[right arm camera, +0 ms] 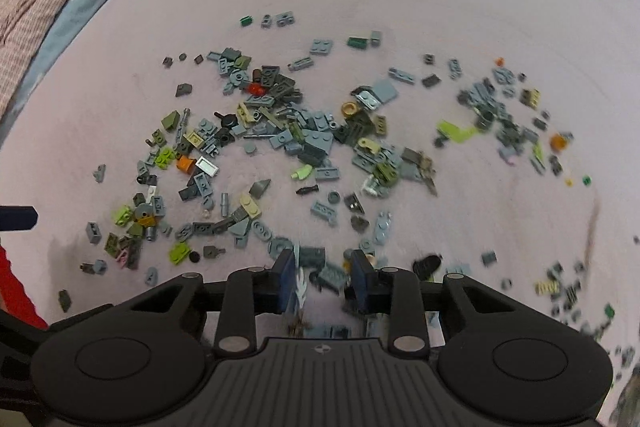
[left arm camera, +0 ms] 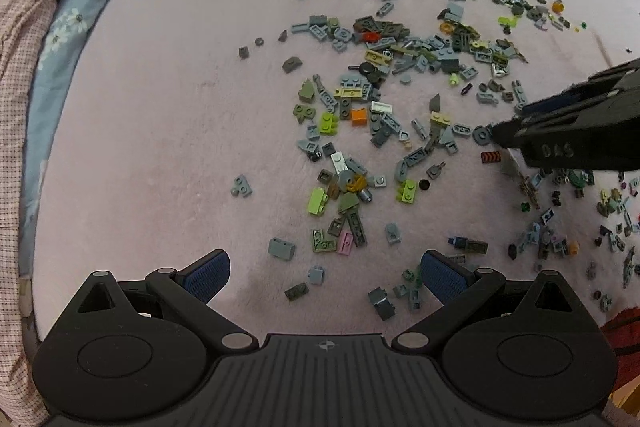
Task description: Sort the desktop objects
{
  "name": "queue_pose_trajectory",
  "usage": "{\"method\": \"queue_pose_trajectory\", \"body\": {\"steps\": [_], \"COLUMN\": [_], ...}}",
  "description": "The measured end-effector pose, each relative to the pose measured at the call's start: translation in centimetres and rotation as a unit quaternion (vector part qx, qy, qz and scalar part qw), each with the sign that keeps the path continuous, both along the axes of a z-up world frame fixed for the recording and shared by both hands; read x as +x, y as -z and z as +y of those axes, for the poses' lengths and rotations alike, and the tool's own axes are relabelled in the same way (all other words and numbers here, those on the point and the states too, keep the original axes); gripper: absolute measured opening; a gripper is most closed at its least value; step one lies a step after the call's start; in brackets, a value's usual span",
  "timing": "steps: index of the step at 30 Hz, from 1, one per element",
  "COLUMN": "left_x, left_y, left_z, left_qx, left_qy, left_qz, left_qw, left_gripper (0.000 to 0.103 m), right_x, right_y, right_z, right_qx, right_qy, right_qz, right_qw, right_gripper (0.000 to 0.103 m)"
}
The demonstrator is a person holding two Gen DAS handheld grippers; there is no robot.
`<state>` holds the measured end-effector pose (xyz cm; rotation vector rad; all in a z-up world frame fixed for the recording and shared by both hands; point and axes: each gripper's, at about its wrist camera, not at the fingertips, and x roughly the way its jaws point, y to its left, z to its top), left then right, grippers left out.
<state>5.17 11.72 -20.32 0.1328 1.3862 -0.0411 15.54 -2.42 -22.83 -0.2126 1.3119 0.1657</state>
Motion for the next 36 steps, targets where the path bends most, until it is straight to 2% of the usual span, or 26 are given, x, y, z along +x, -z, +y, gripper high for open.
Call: {"method": "queue_pose_trajectory", "body": {"steps": [4,6,10,13,16,19,22,25,30,32,36], "left_x": [0.7,1.0,1.7,2.5,3.2,3.6,4.0,4.9,7.5,8.3,8.4], "left_y": [0.0,0.0,0.0,0.1,0.1,0.4,0.8,1.1,2.4,3.0,3.4], "left_z": [-0.2,-0.3,-0.9,-2.0,-3.8,-5.2,-4.8,-3.4,-0.2,0.9,2.8], "left_qx": [0.000,-0.002,-0.009,-0.017,-0.023,-0.005,0.004,0.024,0.035,0.051,0.069], "left_qy": [0.000,0.000,0.003,0.014,0.040,0.063,0.059,0.040,-0.017,-0.036,-0.066], "left_qz": [-0.002,-0.004,-0.008,-0.012,-0.027,-0.038,-0.043,-0.057,-0.070,-0.070,-0.065], "left_qw": [1.0000,1.0000,0.9999,0.9997,0.9986,0.9973,0.9973,0.9973,0.9968,0.9956,0.9933], "left_gripper": [0.103,0.103,0.103,0.102,0.102,0.102,0.102,0.102,0.102,0.103,0.103], "right_x": [0.1,-0.2,-1.4,-2.2,-2.6,-2.8,-2.5,-1.9,-1.9,-2.2,-2.7], "right_y": [1.0,1.0,0.7,0.0,-0.8,-1.5,-1.7,-1.4,-1.3,-1.0,-0.7], "right_z": [-0.5,-1.5,-4.7,-6.1,-7.0,-6.6,-5.6,-4.4,-2.6,-2.4,-2.1], "right_qx": [-0.016,-0.030,-0.026,-0.037,-0.024,-0.004,0.016,0.040,0.048,0.047,0.041], "right_qy": [0.008,0.041,0.121,0.138,0.148,0.128,0.107,0.096,0.080,0.074,0.067], "right_qz": [0.009,0.010,0.015,0.006,-0.001,-0.009,-0.014,-0.011,-0.003,0.005,0.011], "right_qw": [1.000,0.999,0.992,0.990,0.989,0.992,0.994,0.995,0.996,0.996,0.997], "right_gripper": [0.032,0.032,0.032,0.032,0.033,0.033,0.033,0.033,0.033,0.033,0.033]}}
